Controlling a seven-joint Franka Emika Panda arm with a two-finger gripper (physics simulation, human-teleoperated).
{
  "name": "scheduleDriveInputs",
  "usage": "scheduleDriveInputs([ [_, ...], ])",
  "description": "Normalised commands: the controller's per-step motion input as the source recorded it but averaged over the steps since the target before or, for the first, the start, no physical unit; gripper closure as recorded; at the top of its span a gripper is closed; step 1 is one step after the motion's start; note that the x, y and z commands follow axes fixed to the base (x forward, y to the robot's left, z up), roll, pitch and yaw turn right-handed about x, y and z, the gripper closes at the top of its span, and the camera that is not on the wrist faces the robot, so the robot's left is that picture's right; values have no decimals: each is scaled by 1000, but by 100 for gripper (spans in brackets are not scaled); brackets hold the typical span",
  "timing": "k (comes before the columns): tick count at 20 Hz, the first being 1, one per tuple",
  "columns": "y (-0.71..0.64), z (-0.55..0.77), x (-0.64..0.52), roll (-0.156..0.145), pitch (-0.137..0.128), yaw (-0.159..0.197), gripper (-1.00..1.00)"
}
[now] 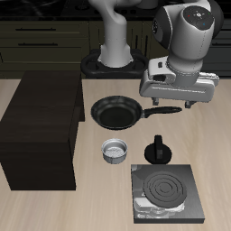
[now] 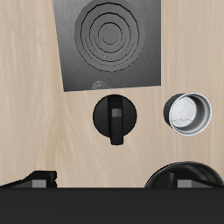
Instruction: Turn on the stove
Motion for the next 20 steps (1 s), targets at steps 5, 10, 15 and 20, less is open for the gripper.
scheduleDriveInputs([
  [5, -6, -333, -63, 23, 10, 5, -100],
  [10, 123, -347, -98, 73, 16, 54, -100],
  [15, -94, -220, -5, 7, 2, -27, -100],
  [20, -76, -240, 10, 12, 4, 2, -100],
])
